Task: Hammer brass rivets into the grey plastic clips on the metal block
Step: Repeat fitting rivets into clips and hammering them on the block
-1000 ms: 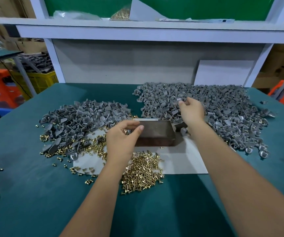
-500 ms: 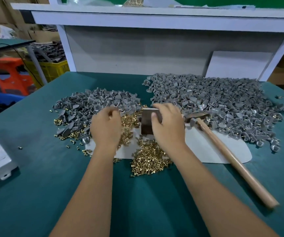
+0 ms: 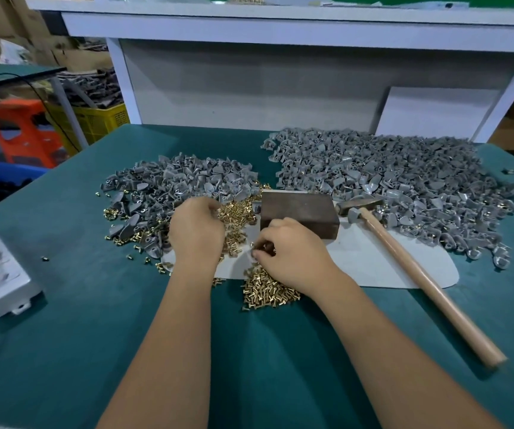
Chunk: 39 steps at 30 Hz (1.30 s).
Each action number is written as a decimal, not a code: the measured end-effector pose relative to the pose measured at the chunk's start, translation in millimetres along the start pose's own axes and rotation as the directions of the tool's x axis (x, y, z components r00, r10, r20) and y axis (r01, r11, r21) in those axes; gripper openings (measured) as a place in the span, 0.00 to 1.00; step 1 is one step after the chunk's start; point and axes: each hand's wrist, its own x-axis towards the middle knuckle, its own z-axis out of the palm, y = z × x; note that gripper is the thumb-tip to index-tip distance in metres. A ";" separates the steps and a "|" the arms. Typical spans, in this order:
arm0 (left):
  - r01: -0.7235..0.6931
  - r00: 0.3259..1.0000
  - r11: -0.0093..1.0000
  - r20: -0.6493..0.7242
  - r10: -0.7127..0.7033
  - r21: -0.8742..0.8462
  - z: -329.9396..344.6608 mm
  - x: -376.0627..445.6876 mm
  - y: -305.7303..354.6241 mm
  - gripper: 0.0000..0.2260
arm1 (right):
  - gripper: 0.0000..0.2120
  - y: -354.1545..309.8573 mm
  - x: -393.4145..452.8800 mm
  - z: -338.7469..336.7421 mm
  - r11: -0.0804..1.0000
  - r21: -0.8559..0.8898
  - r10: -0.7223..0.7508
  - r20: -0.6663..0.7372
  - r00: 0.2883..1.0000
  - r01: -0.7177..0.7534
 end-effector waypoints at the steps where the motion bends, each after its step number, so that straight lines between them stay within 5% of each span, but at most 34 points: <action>1: -0.004 1.000 0.998 -0.018 0.002 -0.062 0.2 1.0 1.0 0.14 | 0.08 -1.5 0.4 0.3 0.999 0.040 0.013 0.006 1.000 -0.013; 7: 0.019 1.000 0.900 0.015 -0.013 -0.436 3.4 -1.1 10.8 0.10 | 0.04 -5.7 -3.3 -1.4 0.995 0.103 -0.005 -0.006 1.000 0.005; 15: 0.038 0.997 0.704 0.076 0.022 -0.709 7.9 -4.3 26.2 0.06 | 0.08 -5.6 -3.6 -5.2 0.996 0.073 -0.049 0.015 0.999 0.047; 19: -0.025 0.989 0.791 0.098 0.107 -0.611 19.4 -6.9 33.9 0.03 | 0.03 -3.5 1.2 -11.7 0.942 0.312 0.063 0.199 0.978 -0.124; 22: -0.077 0.985 0.859 0.097 0.146 -0.507 27.3 -8.3 36.7 0.07 | 0.03 -1.3 -0.1 -13.1 0.926 0.352 0.063 0.205 0.977 -0.133; 39: -0.212 0.969 0.925 0.055 0.241 -0.314 29.1 -6.8 28.9 0.06 | 0.03 -4.5 -0.7 -14.3 0.977 0.165 0.107 0.162 0.981 -0.134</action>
